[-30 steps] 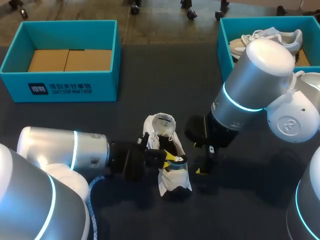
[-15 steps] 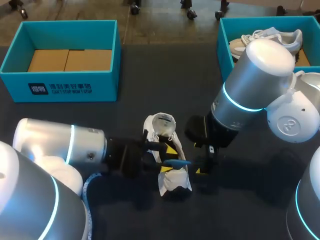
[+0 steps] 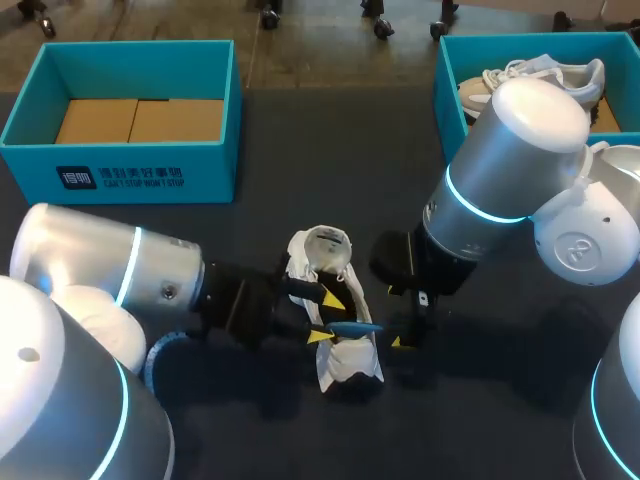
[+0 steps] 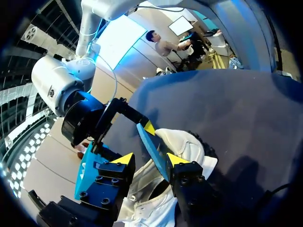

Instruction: Take the shoe out of the shoebox, open the shoe tongue, remove and reinsert the insole, then place the shoe into the shoebox

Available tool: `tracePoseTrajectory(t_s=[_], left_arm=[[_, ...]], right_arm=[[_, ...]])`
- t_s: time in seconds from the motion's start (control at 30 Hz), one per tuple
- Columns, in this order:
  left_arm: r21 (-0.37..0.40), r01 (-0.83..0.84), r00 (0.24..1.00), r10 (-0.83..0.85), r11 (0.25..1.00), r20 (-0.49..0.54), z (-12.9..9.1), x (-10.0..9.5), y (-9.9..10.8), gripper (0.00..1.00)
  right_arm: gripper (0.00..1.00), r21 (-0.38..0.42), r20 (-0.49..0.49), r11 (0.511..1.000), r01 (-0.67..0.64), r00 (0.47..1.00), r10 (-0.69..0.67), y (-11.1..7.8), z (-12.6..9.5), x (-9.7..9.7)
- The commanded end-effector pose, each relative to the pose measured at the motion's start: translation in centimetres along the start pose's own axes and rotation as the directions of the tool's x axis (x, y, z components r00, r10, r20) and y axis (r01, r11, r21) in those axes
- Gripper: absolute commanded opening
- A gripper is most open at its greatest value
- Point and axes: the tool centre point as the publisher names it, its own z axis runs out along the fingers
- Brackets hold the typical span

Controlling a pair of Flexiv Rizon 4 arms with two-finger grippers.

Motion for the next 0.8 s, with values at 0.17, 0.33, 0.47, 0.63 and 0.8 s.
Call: tracePoseTrajectory(t_s=[0.17, 0.33, 0.47, 0.63, 0.8], left_arm=[[0.016, 0.002, 0.992, 0.0, 1.0, -0.124, -2.7, -0.2, -0.5, 0.41], [0.014, -0.009, 0.979, 0.011, 1.0, -0.202, -3.7, -0.2, -0.9, 0.4], [0.023, -0.004, 0.961, 0.01, 1.0, -0.278, -4.5, -0.6, -1.3, 0.41], [0.021, -0.01, 0.934, 0.017, 1.0, -0.357, -5.1, -1.3, -1.4, 0.41], [0.038, -0.001, 0.892, 0.019, 0.999, -0.451, -5.5, -2.1, -1.7, 0.39]], right_arm=[[1.0, 0.002, 0.001, 1.0, -0.006, 1.0, 0.006, -0.8, -1.0, 0.1], [1.0, -0.016, 0.018, 1.0, 0.003, 1.0, -0.002, -2.4, -3.3, -0.1], [1.0, 0.009, 0.018, 1.0, -0.011, 1.0, 0.011, -4.4, -5.4, -0.4], [1.0, 0.03, 0.004, 0.999, -0.022, 1.0, 0.022, -6.9, -7.2, -1.1], [1.0, 0.026, -0.003, 0.999, -0.026, 1.0, 0.026, -9.1, -8.7, -1.7]])
